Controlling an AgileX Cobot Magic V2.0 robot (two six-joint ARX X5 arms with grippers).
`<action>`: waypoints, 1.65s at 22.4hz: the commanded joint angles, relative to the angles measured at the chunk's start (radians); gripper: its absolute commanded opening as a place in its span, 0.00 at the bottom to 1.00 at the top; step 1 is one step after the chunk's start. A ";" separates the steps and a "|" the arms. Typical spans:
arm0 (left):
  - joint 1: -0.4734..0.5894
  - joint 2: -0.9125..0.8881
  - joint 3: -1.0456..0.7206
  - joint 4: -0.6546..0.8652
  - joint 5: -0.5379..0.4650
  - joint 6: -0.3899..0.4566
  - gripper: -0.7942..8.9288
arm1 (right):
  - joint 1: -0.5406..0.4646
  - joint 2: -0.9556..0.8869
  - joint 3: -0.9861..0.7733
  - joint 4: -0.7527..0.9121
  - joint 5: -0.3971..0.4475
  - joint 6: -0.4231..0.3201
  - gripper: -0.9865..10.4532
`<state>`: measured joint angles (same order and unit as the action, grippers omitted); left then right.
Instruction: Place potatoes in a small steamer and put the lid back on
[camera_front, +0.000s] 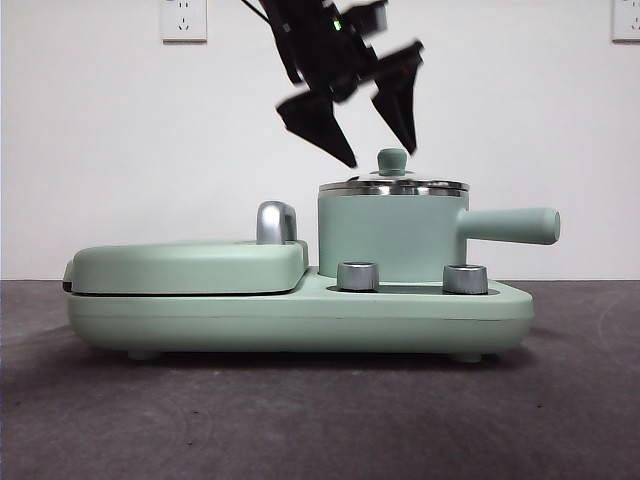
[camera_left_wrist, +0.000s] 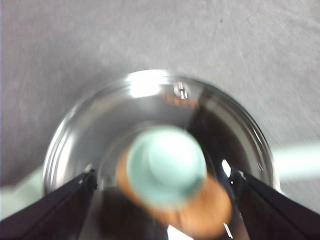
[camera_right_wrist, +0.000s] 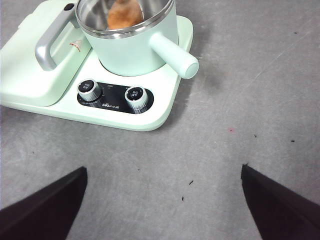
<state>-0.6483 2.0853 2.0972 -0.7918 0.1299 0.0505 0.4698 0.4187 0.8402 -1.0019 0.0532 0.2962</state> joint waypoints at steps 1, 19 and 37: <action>-0.006 -0.113 0.038 -0.083 0.002 -0.021 0.54 | 0.006 0.003 0.003 0.007 -0.001 0.011 0.51; -0.063 -1.260 -0.940 -0.193 0.023 -0.088 0.31 | 0.006 0.003 0.003 0.090 -0.237 -0.054 0.50; -0.064 -1.431 -1.114 -0.156 0.020 -0.179 0.09 | 0.006 0.004 0.003 0.089 -0.263 -0.073 0.10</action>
<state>-0.7052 0.6521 0.9749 -0.9573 0.1539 -0.1238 0.4706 0.4187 0.8402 -0.9230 -0.2096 0.2317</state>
